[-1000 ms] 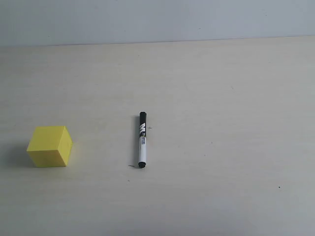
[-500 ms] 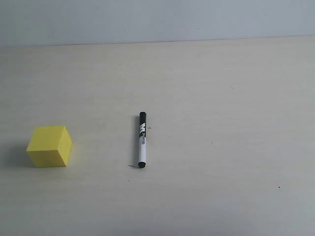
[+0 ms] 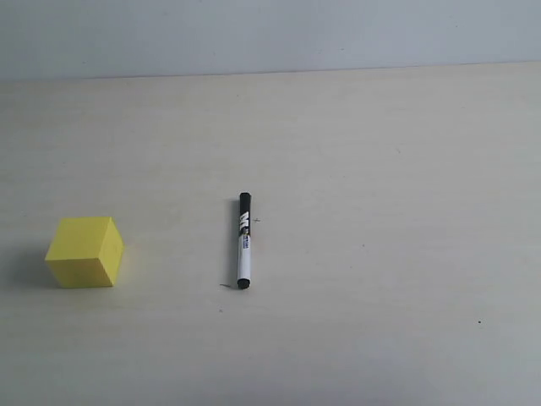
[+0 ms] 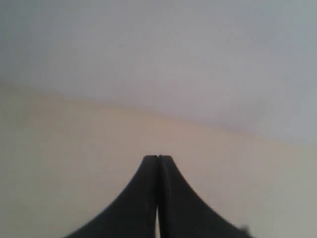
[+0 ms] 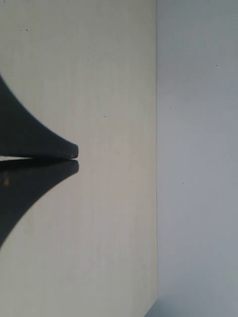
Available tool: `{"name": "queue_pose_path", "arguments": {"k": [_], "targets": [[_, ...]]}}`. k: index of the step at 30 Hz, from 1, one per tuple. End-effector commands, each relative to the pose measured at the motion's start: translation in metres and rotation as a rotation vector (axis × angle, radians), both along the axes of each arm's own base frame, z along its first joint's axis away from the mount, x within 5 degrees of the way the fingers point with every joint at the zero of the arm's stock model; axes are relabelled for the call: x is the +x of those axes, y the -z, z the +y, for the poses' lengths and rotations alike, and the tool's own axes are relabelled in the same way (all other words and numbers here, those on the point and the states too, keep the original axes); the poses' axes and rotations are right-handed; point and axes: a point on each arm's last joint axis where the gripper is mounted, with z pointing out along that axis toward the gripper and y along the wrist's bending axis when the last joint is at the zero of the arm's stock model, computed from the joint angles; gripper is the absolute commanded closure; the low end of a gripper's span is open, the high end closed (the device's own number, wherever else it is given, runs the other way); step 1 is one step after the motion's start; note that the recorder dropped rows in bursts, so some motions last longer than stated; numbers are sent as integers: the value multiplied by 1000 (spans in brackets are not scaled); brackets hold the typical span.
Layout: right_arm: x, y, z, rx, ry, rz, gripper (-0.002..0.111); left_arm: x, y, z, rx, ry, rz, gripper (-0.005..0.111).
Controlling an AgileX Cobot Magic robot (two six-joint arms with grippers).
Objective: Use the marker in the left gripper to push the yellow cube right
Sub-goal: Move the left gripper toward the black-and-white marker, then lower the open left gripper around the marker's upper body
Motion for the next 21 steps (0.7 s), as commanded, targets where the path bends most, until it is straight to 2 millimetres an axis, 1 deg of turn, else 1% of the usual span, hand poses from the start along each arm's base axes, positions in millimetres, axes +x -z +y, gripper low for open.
{"name": "queue_pose_path", "arguments": {"k": [1,3,6,9,10,13,16,19,21], "targets": [[0,0,0,2,-2,-11,108,54,33,-8,165,157,605,107],[0,0,0,2,-2,-11,108,67,38,-12,179,196,725,107],[0,0,0,2,-2,-11,108,78,34,-23,175,213,814,107],[0,0,0,2,-2,-11,108,84,27,-44,216,251,878,107],[0,0,0,2,-2,-11,108,88,23,-53,236,254,867,107],[0,0,0,2,-2,-11,108,99,18,-83,272,253,847,107],[0,1,0,1,-2,-8,108,106,20,-120,265,292,856,107],[0,1,0,1,-2,-8,108,115,30,-163,294,356,876,107],[0,1,0,1,-2,-8,108,121,41,-188,310,381,900,107]]}}
